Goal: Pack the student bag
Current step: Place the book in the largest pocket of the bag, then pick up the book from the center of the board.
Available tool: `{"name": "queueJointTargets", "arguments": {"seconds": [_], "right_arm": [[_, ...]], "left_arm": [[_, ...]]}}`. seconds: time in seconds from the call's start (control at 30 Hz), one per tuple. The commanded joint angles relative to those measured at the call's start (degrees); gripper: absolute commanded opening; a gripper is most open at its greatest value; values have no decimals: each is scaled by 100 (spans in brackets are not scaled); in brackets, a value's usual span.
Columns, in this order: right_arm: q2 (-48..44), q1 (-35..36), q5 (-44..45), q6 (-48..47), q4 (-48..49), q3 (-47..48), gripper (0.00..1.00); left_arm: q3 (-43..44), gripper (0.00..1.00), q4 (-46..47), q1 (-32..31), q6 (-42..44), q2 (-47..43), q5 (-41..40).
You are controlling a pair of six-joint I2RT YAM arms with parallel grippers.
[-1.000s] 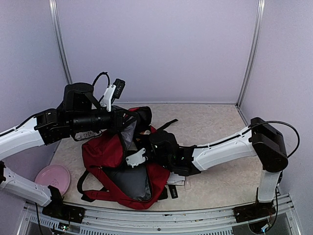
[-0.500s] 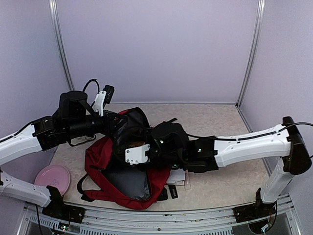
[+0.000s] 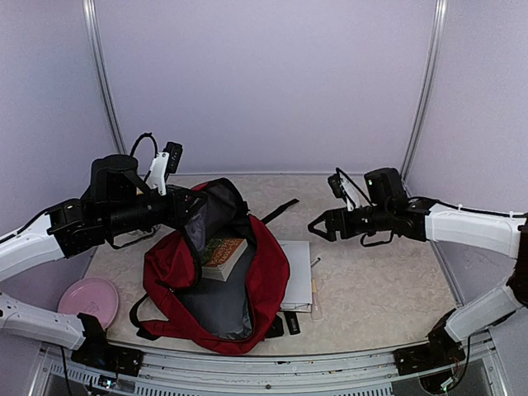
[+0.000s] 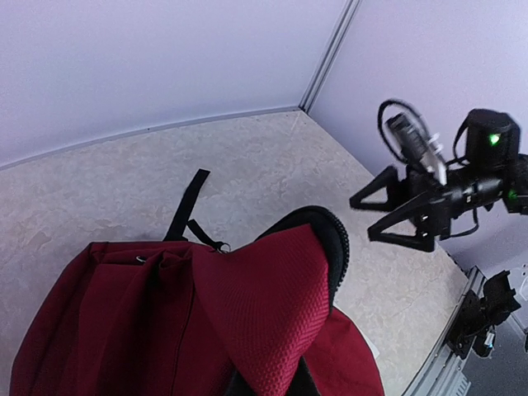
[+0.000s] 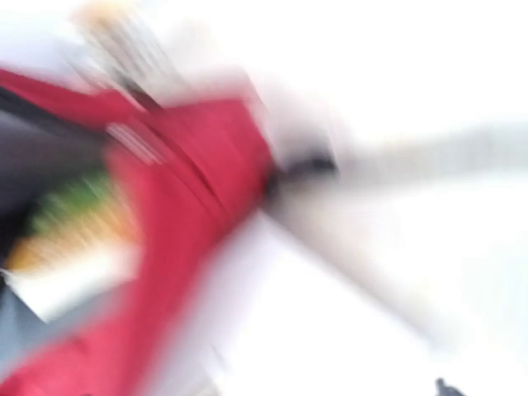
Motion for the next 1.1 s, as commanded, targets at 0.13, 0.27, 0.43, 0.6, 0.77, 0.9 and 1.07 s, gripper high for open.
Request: {"name": "queueJointTargets", "arguments": {"seconds": [0.13,0.27,0.43,0.6,0.77,0.9,1.07], "right_arm": [[916,-612,-1763,2345,579,-880,78],[1209,-612,-1969,2597,1099,-1285,80],[1814,-612,-2097,2548,1320,-1092,76],[2260,-604,-2203,2503,1467,-888,74],[2755,-588,-2565,2687,1960,-849,73],[2958,-498,-2922,2719,2257,-632,71],[3068,-436,-3191,2922,2597,-548,54]], "left_arm": [[-48,0,80,45,-26,-153,-65],[-103,0,106,45,-25,-152,-131],[-54,0,119,45,-18,-56,-54],[-73,0,131,45,-26,-104,-58],[-73,0,130,45,-25,-137,-74],[-97,0,144,45,-16,-89,-45],[-91,0,179,45,-14,-74,-10]]}}
